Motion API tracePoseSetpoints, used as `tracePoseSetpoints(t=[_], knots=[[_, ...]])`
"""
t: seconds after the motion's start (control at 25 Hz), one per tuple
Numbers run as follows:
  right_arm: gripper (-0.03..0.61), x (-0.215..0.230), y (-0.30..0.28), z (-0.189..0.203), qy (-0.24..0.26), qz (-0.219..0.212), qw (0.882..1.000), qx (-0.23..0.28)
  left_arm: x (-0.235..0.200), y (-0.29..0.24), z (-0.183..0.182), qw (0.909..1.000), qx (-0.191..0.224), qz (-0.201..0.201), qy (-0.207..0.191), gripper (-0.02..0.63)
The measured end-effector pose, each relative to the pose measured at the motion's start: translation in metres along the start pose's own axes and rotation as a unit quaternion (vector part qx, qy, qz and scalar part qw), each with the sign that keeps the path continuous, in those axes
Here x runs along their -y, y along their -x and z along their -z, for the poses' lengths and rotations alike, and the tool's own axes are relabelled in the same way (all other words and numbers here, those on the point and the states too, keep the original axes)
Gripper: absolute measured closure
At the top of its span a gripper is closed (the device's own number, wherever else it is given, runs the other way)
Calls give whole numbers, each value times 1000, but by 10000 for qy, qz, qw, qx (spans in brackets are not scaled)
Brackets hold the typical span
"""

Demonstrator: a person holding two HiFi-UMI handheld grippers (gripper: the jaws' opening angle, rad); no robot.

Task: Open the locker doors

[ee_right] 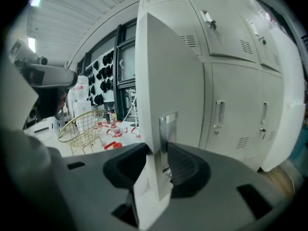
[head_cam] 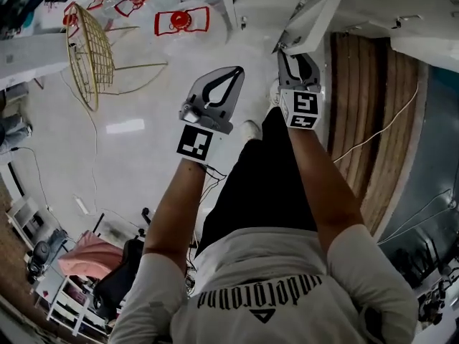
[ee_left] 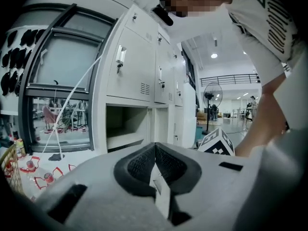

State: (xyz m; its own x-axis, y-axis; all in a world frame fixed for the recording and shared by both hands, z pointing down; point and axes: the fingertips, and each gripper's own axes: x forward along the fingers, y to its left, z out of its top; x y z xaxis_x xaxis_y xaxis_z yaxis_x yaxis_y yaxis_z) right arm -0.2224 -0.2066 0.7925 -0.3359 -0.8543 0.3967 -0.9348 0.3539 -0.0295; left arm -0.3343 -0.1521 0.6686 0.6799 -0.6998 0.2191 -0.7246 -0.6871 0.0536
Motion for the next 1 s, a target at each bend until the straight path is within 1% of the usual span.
tracePoseSetpoints(t=[0.12, 0.2, 0.32, 0.44, 0.6, 0.72, 0.92, 1.0], knots=[[448, 19, 19, 7, -175, 208, 9996, -113, 18, -6, -1, 9999, -48, 163, -21, 606], [460, 35, 30, 14, -200, 296, 9992, -199, 33, -11, -3, 9995, -81, 291, -22, 606], [472, 57, 45, 21, -200, 320, 9989, -291, 55, -19, -3, 9988, -102, 480, -39, 606], [479, 77, 57, 26, -163, 255, 9991, -309, 74, -29, -3, 9982, -146, 576, -75, 606], [490, 111, 69, 29, -274, 311, 9989, -200, 94, -41, -6, 9977, -202, 634, -141, 606], [491, 131, 74, 31, -250, 297, 9991, -198, 110, -47, -7, 9977, -231, 628, -147, 606], [491, 142, 78, 34, -158, 172, 9993, -277, 126, -57, -20, 9986, -133, 515, -54, 606], [491, 142, 77, 33, -137, 130, 9994, -282, 131, -60, -25, 9985, -124, 528, -31, 606]])
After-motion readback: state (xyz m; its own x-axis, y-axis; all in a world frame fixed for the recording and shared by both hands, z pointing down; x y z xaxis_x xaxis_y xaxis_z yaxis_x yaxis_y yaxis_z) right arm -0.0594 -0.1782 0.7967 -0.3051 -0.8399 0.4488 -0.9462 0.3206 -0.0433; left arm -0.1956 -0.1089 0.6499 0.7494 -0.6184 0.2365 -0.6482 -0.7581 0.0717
